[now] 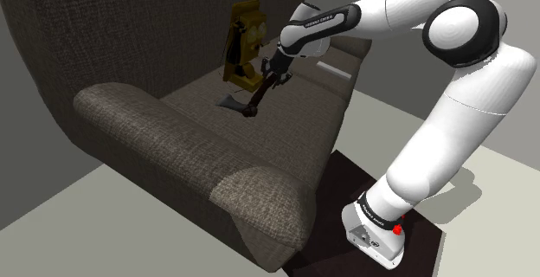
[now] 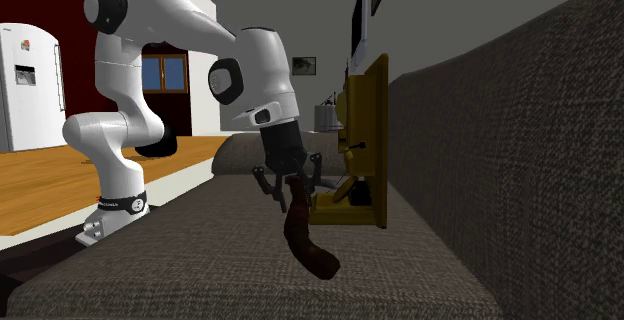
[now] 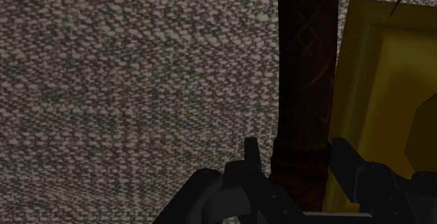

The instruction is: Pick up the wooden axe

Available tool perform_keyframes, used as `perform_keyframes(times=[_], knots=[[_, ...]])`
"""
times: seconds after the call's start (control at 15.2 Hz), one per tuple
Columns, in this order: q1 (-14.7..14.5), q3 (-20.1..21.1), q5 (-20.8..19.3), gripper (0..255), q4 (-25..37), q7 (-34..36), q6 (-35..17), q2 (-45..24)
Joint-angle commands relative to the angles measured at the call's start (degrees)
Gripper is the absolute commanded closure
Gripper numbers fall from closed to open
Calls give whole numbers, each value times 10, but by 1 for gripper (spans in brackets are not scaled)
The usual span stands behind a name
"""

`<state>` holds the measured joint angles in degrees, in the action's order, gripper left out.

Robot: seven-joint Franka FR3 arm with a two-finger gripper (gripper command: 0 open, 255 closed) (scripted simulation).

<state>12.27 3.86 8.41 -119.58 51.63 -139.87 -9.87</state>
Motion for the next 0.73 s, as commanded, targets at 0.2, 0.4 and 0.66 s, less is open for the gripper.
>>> perform_keyframes(times=[0.2,0.4,0.66], knots=[[0,0,0,255,-1,0,0,0],[0,0,0,255,1,0,0,-1],[0,-1,-3,255,13,4,28,15]])
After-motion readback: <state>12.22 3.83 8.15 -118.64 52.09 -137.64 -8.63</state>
